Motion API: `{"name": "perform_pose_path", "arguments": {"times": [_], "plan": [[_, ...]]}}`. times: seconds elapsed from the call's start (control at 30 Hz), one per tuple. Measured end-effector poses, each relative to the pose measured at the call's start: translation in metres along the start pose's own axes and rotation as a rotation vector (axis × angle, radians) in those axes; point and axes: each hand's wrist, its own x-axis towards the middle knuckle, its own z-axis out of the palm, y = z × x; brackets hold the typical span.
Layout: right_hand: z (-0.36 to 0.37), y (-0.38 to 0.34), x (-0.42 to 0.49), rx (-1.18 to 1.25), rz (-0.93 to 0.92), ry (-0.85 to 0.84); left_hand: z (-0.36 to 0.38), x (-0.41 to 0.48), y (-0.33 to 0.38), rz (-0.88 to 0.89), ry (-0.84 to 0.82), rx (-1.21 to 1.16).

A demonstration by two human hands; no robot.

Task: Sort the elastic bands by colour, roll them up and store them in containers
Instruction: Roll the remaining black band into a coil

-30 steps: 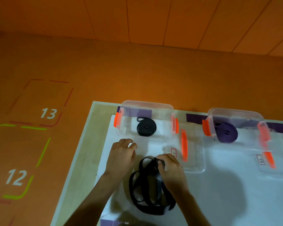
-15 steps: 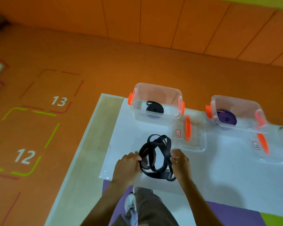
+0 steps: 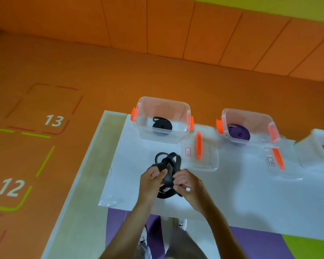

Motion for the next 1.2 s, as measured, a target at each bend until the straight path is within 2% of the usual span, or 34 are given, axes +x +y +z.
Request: {"name": "perform_pose_path", "arguments": {"times": [0.07, 0.13, 0.2, 0.33, 0.4, 0.57, 0.63, 0.67, 0.73, 0.77, 0.8, 0.87, 0.97, 1.07, 1.2], "plan": [[-0.008, 0.005, 0.008, 0.121, 0.112, -0.010, 0.010, 0.001, 0.009, 0.071, 0.006, 0.010], [-0.018, 0.009, 0.020, 0.193, 0.197, 0.052, 0.016, 0.000, 0.017, 0.163, -0.063, 0.097], [-0.030, 0.006, 0.033, 0.284, 0.216, 0.069, 0.022, -0.002, 0.025, 0.239, -0.144, 0.228], [-0.054, -0.012, 0.064, 0.469, 0.197, -0.065, 0.039, -0.004, 0.031, 0.404, -0.292, 0.485], [-0.064, -0.012, 0.076, 0.444, 0.152, -0.079, 0.044, -0.005, 0.032, 0.463, -0.266, 0.645], [-0.068, -0.010, 0.088, 0.549, 0.153, -0.182, 0.038, -0.011, 0.034, 0.491, -0.212, 0.799], [-0.066, -0.010, 0.092, 0.560, 0.103, -0.201, 0.030, -0.014, 0.031, 0.375, -0.111, 0.878], [-0.066, -0.010, 0.094, 0.562, 0.085, -0.212, 0.024, -0.015, 0.030, 0.308, -0.007, 0.900], [-0.068, -0.012, 0.096, 0.566, 0.066, -0.253, 0.004, -0.015, 0.026, 0.251, 0.199, 0.903], [-0.069, -0.012, 0.097, 0.568, 0.060, -0.281, -0.005, -0.013, 0.023, 0.248, 0.243, 0.891], [-0.071, -0.013, 0.097, 0.574, 0.053, -0.309, -0.012, -0.011, 0.023, 0.245, 0.231, 0.901], [-0.071, -0.015, 0.097, 0.585, 0.039, -0.347, -0.018, -0.005, 0.021, 0.223, 0.073, 0.922], [-0.071, -0.020, 0.097, 0.579, 0.018, -0.347, -0.009, 0.009, 0.021, 0.165, -0.109, 0.642], [-0.074, -0.023, 0.096, 0.546, 0.041, -0.243, -0.007, 0.025, 0.028, 0.200, -0.116, 0.625], [-0.073, -0.021, 0.093, 0.240, 0.054, -0.026, -0.019, 0.039, 0.045, 0.296, -0.130, 0.609]]}}
